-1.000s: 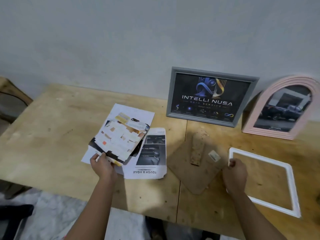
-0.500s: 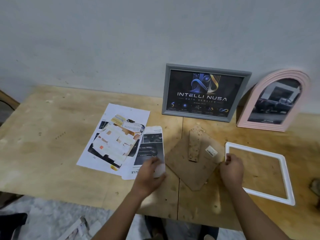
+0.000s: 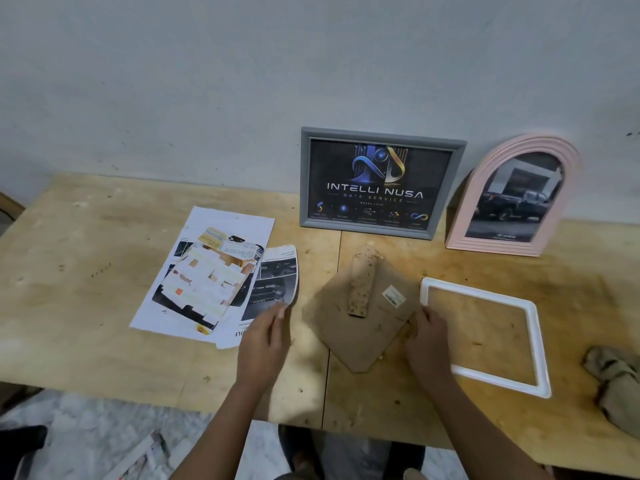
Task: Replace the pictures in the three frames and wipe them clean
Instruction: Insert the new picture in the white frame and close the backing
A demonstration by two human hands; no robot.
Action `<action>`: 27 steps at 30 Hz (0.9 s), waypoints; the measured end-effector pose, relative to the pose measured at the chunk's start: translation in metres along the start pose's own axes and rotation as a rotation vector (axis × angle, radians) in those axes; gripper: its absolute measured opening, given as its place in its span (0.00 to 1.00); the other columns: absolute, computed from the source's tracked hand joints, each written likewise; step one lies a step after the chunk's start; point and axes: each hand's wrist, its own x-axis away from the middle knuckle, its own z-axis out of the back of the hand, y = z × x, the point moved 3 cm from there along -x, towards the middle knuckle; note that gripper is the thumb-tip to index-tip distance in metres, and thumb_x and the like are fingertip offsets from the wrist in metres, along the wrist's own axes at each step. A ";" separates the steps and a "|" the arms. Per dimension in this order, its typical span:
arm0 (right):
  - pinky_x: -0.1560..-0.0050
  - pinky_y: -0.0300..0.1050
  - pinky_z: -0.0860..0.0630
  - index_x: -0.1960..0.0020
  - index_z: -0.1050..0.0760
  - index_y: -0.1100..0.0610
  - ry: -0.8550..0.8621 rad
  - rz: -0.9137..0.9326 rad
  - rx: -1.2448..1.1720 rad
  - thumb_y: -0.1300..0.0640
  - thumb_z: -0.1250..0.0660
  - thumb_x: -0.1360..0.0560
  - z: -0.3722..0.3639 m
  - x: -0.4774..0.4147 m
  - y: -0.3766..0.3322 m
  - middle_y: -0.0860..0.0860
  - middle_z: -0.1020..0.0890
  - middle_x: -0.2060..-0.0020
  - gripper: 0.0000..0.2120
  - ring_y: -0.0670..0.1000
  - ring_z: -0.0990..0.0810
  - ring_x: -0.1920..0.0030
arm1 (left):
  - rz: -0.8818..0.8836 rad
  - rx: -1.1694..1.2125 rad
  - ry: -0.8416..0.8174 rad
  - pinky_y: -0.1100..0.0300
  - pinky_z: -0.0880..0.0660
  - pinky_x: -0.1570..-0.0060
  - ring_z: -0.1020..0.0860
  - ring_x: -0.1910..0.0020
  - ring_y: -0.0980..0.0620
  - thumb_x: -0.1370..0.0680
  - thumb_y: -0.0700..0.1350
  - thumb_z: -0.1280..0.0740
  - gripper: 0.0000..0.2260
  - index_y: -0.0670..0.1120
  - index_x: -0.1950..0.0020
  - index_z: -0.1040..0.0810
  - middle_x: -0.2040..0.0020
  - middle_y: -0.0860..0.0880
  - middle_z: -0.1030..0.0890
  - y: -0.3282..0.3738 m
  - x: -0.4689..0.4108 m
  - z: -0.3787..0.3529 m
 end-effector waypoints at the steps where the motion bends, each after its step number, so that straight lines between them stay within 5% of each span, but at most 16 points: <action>1: 0.32 0.51 0.36 0.30 0.35 0.65 -0.030 0.023 0.038 0.66 0.42 0.22 -0.003 0.002 0.001 0.61 0.30 0.33 0.21 0.59 0.35 0.33 | -0.004 0.027 0.050 0.69 0.29 0.45 0.24 0.43 0.61 0.19 0.46 0.41 0.12 0.48 0.40 0.22 0.44 0.57 0.21 0.007 -0.003 0.004; 7: 0.30 0.60 0.40 0.28 0.41 0.70 -0.112 0.079 0.123 0.67 0.45 0.23 -0.012 0.013 0.001 0.66 0.40 0.28 0.23 0.67 0.40 0.30 | -0.036 0.181 0.224 0.70 0.30 0.43 0.25 0.40 0.62 0.18 0.42 0.42 0.12 0.45 0.40 0.22 0.43 0.55 0.20 0.066 -0.021 0.028; 13: 0.28 0.54 0.46 0.29 0.41 0.70 -0.173 0.087 0.027 0.67 0.45 0.22 -0.006 0.013 -0.001 0.67 0.40 0.29 0.22 0.65 0.42 0.29 | -0.040 0.300 0.255 0.73 0.31 0.59 0.26 0.61 0.64 0.19 0.42 0.42 0.09 0.49 0.54 0.24 0.61 0.59 0.23 0.138 -0.027 0.038; 16: 0.30 0.54 0.40 0.31 0.37 0.68 -0.182 0.116 -0.035 0.66 0.39 0.25 0.005 0.008 -0.001 0.64 0.35 0.33 0.23 0.63 0.37 0.33 | -0.048 0.357 0.179 0.69 0.31 0.60 0.28 0.62 0.60 0.19 0.43 0.42 0.09 0.50 0.56 0.24 0.62 0.54 0.25 0.168 -0.031 0.036; 20: 0.40 0.51 0.33 0.44 0.28 0.64 -0.128 0.094 -0.165 0.59 0.44 0.27 0.030 -0.004 -0.009 0.58 0.26 0.48 0.16 0.57 0.28 0.44 | 0.012 0.484 0.025 0.56 0.29 0.54 0.25 0.58 0.52 0.19 0.45 0.40 0.09 0.48 0.56 0.22 0.61 0.50 0.22 0.197 -0.041 0.017; 23: 0.49 0.50 0.32 0.50 0.31 0.63 -0.024 -0.031 -0.465 0.58 0.50 0.26 0.058 -0.015 -0.009 0.53 0.28 0.58 0.13 0.53 0.29 0.55 | 0.150 0.589 -0.031 0.54 0.28 0.53 0.23 0.58 0.49 0.20 0.44 0.39 0.09 0.47 0.56 0.21 0.58 0.47 0.19 0.207 -0.046 -0.009; 27: 0.67 0.27 0.30 0.40 0.29 0.68 -0.149 -0.344 -0.833 0.66 0.44 0.20 0.090 -0.038 0.037 0.55 0.23 0.57 0.12 0.43 0.28 0.64 | 0.299 0.723 -0.101 0.60 0.26 0.62 0.21 0.62 0.52 0.20 0.40 0.42 0.09 0.44 0.55 0.22 0.60 0.49 0.18 0.209 -0.049 -0.055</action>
